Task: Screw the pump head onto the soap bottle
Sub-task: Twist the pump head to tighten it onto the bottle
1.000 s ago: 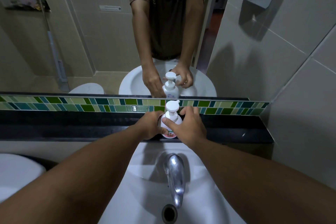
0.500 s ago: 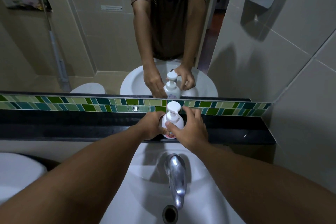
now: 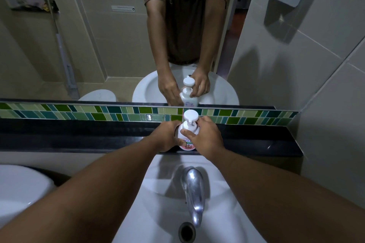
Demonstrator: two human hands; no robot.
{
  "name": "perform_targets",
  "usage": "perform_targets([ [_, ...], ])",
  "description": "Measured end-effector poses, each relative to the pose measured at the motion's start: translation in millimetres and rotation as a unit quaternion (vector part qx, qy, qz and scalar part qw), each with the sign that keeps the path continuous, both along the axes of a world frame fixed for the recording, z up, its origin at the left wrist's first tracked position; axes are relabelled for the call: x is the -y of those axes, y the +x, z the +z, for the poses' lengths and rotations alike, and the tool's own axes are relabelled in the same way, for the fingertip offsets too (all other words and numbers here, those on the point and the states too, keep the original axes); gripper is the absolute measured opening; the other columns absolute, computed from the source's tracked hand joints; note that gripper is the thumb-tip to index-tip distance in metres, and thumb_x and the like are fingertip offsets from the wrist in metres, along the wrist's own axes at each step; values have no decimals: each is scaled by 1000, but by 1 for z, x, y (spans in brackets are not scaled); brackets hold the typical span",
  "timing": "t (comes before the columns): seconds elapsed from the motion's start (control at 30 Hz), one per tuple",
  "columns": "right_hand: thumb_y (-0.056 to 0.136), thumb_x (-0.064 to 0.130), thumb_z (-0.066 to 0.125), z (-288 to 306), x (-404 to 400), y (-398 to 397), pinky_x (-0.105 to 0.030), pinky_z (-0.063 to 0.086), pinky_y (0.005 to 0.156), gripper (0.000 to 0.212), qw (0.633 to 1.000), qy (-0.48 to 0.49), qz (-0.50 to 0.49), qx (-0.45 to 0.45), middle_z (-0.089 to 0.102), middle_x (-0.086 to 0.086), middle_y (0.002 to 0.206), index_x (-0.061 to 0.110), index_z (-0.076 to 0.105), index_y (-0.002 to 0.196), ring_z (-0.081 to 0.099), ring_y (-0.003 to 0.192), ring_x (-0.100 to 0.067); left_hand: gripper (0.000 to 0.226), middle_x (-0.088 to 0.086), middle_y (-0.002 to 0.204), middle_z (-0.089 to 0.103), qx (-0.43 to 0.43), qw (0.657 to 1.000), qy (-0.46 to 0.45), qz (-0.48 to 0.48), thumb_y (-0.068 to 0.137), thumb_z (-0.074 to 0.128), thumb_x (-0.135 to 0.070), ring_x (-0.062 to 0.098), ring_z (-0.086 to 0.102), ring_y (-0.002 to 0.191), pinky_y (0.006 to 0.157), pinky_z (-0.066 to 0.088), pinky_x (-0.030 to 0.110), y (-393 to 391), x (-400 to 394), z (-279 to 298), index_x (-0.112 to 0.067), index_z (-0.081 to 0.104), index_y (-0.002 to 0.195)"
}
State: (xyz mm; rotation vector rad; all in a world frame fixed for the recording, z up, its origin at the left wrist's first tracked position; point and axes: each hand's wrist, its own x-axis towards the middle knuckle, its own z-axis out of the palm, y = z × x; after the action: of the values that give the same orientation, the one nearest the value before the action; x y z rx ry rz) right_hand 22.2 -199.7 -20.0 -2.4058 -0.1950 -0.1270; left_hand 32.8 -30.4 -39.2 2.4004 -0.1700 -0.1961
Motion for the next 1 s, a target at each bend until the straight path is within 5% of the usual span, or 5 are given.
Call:
perform_targets([
  [0.37, 82, 46, 79, 12, -4, -7, -31, 44, 83, 53, 999, -14, -30, -16, 61, -9, 113, 11, 67, 120, 61, 104, -27, 50, -3, 97, 73, 27, 999, -16, 5, 70, 93, -27, 14, 59, 76, 74, 53, 36, -8, 2, 2, -22, 68, 113],
  [0.57, 84, 48, 75, 27, -8, -7, -33, 46, 81, 47, 999, -20, -51, -2, 60, -8, 111, 14, 67, 114, 61, 101, -27, 41, -16, 76, 57, 78, 996, -33, 29, 75, 88, -17, 6, 50, 66, 60, 37, 16, -15, 13, 11, -19, 67, 110],
  [0.8, 83, 53, 73, 26, -15, -13, -37, 52, 79, 53, 994, -26, -105, -14, 61, -8, 110, 12, 68, 115, 63, 100, -29, 40, -1, 104, 73, 93, 995, -30, 37, 71, 82, -11, 19, 64, 87, 73, 51, 32, -15, 17, 9, -21, 68, 107],
  [1.0, 78, 60, 73, 27, -19, -12, -42, 52, 85, 53, 994, -50, -101, -2, 60, -3, 109, 19, 66, 111, 61, 100, -25, 35, -7, 88, 67, 79, 995, -33, 42, 75, 83, -17, 16, 59, 76, 64, 44, 26, -13, 12, 4, -20, 68, 107],
])
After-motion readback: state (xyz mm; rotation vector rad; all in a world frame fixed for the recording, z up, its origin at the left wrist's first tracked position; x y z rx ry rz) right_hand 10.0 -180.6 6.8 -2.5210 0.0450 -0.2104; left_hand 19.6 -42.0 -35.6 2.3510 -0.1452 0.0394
